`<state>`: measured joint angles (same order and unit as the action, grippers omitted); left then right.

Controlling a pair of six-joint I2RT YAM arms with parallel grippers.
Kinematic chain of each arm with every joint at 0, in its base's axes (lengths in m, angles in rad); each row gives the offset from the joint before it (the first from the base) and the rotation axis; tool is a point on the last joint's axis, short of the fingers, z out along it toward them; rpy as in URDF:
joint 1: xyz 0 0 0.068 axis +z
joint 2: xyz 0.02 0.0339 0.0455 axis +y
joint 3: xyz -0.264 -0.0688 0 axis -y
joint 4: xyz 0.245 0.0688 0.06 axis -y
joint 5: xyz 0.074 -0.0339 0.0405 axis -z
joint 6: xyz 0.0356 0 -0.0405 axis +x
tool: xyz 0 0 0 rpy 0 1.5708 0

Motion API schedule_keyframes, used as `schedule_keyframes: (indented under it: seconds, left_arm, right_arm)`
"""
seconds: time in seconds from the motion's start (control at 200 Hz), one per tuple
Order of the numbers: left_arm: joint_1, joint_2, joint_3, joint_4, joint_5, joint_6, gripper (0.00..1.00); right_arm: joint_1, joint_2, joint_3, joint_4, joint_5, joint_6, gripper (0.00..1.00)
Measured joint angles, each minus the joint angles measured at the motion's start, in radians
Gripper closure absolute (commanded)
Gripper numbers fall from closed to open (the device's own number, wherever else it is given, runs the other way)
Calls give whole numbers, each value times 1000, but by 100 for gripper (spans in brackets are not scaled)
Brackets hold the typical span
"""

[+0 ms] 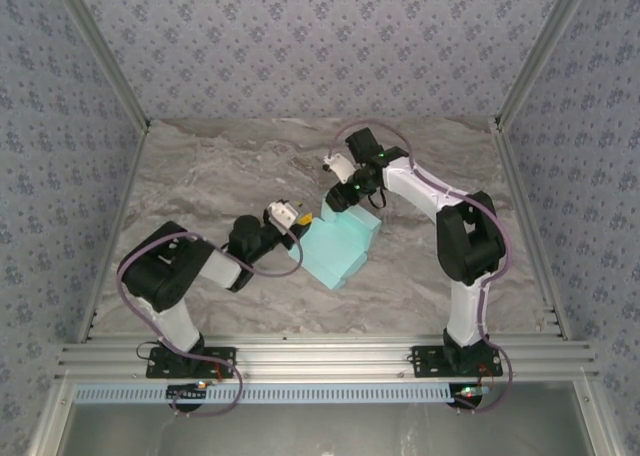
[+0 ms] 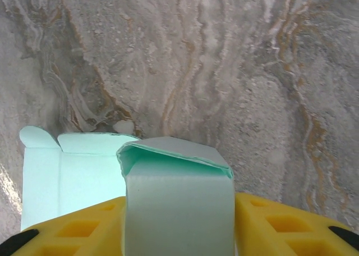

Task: Fold the paper box

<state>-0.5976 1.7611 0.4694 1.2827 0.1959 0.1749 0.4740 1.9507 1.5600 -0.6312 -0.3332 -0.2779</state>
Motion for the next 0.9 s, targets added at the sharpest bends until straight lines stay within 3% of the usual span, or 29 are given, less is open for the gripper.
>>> schedule_keyframes:
  seconds: [0.27, 0.475, 0.705, 0.899]
  left_arm:
    - [-30, 104, 150, -34, 10, 26, 62]
    - [-32, 100, 43, 8, 10, 36, 62]
    - [-47, 14, -22, -53, 26, 49, 64]
    - [-100, 70, -44, 27, -28, 37, 66]
  right_arm:
    - [-35, -1, -9, 2, -48, -10, 56]
    - [-10, -47, -79, 4, -110, -116, 59]
    - [96, -89, -127, 22, -54, -256, 63]
    - [122, -120, -174, 73, -27, -277, 64]
